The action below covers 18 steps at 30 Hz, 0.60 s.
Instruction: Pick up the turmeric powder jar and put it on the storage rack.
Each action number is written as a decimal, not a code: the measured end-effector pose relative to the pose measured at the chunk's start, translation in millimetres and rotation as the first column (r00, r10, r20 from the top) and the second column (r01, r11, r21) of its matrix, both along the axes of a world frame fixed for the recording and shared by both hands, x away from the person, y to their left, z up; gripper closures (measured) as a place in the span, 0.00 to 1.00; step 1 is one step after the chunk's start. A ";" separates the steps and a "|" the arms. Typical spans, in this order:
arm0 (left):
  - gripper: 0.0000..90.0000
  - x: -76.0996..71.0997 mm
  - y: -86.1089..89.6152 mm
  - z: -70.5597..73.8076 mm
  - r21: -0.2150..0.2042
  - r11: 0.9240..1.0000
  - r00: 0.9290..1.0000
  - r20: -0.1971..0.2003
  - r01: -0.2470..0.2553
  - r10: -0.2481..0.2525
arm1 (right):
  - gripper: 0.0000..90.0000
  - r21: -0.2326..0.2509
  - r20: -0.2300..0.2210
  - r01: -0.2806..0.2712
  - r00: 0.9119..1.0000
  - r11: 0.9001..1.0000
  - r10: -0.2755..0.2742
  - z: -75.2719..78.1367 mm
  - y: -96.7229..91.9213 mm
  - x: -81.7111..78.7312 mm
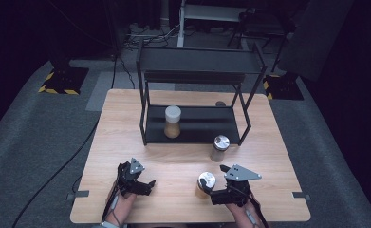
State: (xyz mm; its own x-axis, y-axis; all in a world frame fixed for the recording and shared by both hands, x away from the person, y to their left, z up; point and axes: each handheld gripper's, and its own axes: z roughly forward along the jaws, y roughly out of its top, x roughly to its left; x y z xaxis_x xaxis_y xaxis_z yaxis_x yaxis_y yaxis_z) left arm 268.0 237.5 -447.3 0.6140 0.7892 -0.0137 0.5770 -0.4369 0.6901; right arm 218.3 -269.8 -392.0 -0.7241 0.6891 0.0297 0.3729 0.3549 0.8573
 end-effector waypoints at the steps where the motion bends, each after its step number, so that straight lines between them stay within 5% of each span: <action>1: 0.00 0.1 0.1 0.0 0.002 1.000 1.000 0.001 0.002 -0.002 | 0.05 -0.005 0.004 0.000 1.000 1.000 0.000 -1.1 1.7 -0.6; 18: 0.00 0.0 0.1 0.2 0.000 1.000 1.000 -0.002 0.001 -0.001 | 0.20 -0.090 -0.040 -0.018 0.999 0.996 0.014 -15.3 24.0 9.4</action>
